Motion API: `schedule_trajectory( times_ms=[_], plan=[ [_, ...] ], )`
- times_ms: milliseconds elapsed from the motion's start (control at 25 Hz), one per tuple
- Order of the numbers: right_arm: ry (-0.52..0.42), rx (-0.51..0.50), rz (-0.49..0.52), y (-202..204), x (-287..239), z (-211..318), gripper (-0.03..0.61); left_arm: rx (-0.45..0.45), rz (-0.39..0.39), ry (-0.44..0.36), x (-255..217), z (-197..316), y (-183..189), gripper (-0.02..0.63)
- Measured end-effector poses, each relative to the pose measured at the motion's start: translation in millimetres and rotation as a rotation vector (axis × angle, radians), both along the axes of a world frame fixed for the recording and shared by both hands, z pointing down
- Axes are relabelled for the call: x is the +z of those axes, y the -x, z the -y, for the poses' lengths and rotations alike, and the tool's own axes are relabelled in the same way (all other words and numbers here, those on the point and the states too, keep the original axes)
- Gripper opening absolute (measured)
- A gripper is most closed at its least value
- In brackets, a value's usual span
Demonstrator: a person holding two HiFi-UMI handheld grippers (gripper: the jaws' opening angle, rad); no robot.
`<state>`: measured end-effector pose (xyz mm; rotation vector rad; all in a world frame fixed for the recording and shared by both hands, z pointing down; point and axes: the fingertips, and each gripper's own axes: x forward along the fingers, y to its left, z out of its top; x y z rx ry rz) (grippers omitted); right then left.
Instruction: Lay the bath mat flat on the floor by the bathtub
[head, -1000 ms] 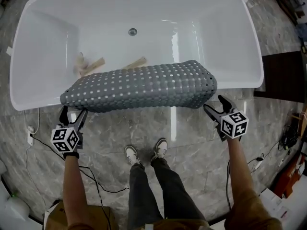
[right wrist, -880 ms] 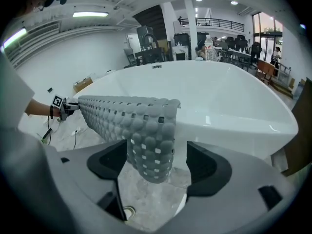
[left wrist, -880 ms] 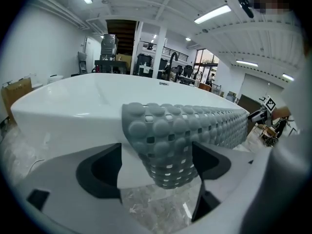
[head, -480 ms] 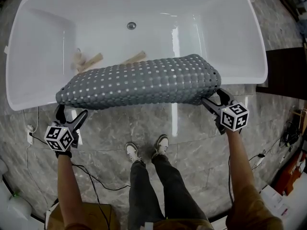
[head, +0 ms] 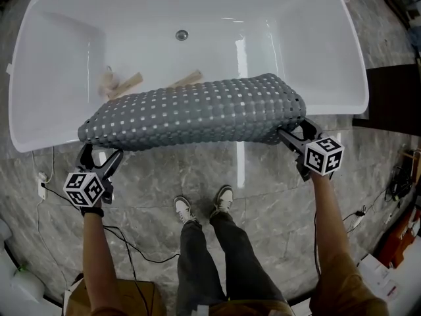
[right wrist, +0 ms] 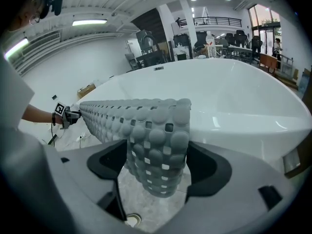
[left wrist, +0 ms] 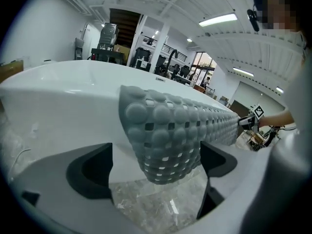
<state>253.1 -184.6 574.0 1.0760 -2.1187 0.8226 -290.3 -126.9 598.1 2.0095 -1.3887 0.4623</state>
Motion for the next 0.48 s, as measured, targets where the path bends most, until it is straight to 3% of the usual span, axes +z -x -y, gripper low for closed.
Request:
schedule_trajectory(
  times_ms=[240,360,480],
  plan=[
    [-0.004,-0.002,-0.001,0,4,2,0.37,-0.037,-0.068,-0.011,1,10,-6,0.548],
    [-0.001,-0.001,0.001,2,5,2,0.37,0.001,-0.078,-0.003,1,9,-16,0.548],
    [0.013,-0.026,0.001,5,6,0,0.368,0.044,-0.067,0.003,2,6,-25,0.499]
  ],
)
